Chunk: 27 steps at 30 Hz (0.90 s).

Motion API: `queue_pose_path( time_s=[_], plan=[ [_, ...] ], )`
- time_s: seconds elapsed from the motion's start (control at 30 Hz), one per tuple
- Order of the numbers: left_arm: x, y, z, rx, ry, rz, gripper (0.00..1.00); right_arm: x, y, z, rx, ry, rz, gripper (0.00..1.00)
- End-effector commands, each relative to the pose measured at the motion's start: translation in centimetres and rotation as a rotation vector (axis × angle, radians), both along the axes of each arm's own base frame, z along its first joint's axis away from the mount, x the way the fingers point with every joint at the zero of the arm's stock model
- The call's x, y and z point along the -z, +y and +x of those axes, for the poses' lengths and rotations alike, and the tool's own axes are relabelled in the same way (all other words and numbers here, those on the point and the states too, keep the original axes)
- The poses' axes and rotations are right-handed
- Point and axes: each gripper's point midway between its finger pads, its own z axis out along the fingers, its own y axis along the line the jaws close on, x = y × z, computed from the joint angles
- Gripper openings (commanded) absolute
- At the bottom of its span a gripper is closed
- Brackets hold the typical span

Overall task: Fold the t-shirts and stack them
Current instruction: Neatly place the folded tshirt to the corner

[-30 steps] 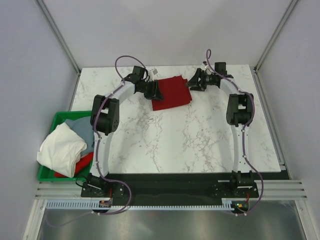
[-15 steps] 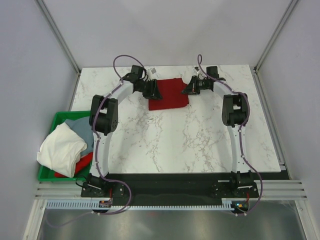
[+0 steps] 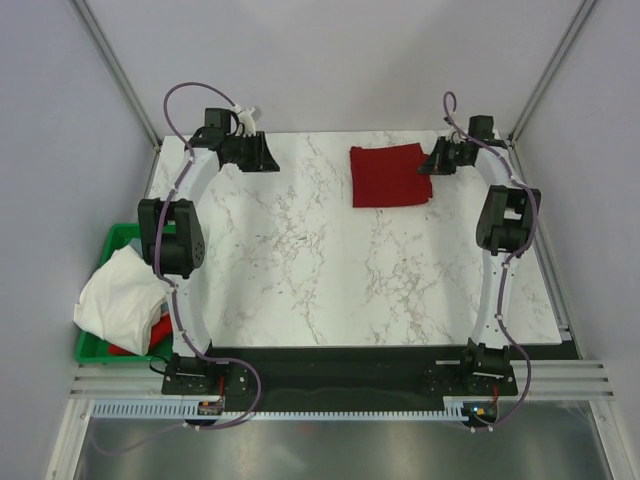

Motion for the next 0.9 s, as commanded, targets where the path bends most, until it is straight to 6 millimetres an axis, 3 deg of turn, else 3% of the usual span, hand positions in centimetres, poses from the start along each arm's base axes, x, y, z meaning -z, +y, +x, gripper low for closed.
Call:
queue_pose_path(
  time_s=[0.0,0.1,0.37,0.7,0.87],
  plan=[
    [-1.4,-0.8,-0.6,0.093,-0.095,0.089,0.4,-2.4,-7.3,1.3,0.081,-0.093,-0.151,0.0],
    [-1.6,-1.5,-0.8,0.127,-0.14,0.171,0.4,-1.3,-12.0,1.9,0.163,-0.086,-0.185,0.0],
    [-0.3,-3.2,-1.4,0.165,-0.138,0.246,0.4,-1.4,-19.3,5.0,0.318,-0.172,-0.343,0.0],
    [0.7,-5.8,-2.8,0.221,-0.129,0.278,0.4,-1.6,-26.0,7.1,0.509,-0.236,-0.549,0.0],
    [1.0,-6.3,-2.9,0.228,-0.127,0.285,0.4,-2.0,-28.0,7.1,0.547,-0.254,-0.586,0.0]
  ],
)
